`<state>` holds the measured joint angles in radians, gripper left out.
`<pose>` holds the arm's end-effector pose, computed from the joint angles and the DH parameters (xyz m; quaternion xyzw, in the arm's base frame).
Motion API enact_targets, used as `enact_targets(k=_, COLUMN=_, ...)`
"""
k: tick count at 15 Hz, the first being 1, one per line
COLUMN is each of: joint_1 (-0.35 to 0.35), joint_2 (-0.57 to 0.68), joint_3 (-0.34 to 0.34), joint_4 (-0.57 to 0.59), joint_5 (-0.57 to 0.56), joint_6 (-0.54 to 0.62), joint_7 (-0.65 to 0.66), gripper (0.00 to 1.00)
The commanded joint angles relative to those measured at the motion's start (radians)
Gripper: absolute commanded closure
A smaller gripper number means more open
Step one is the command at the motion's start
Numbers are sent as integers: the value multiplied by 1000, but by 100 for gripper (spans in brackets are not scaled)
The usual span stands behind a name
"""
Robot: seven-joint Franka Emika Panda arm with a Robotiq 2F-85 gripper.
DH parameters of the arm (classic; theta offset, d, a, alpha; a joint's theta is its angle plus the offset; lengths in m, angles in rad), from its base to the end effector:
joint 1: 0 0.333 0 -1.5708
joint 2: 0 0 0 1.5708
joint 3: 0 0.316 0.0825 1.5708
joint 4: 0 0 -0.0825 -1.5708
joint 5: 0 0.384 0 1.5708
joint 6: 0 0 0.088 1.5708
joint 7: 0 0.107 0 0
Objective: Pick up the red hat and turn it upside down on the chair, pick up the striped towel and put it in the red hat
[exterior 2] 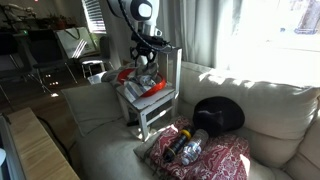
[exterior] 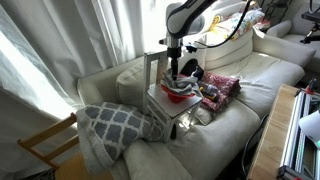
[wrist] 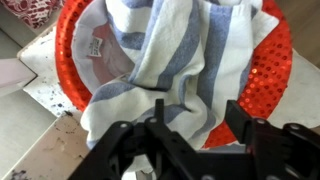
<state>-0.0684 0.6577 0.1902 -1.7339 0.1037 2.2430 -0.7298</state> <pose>0.6493 0.0729 0.1962 -0.9238 -0.3638 0.0375 0.1136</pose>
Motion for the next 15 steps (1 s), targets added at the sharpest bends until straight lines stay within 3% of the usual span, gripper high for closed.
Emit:
enact_targets(k=1, joint_1=-7, joint_2=-67, joint_3=-21, joint_4=14, joint_5=-50, joint_6=-136, joint_7=-27, gripper=3)
enact_targets(k=7, joint_1=-57, joint_2=-197, joint_3=-64, joint_4=54, joint_5=-41, joint_6=-293, joint_7=-119, gripper=0)
enact_targets(k=11, joint_1=-137, joint_2=-306, joint_3=-108, joint_4=98, joint_5=36, joint_6=-415, joint_7=-216, gripper=0)
enact_targets(k=15, joint_1=-199, joint_2=-401, joint_3=-180, joint_4=154, joint_5=146, joint_6=-462, joint_7=-243, gripper=0)
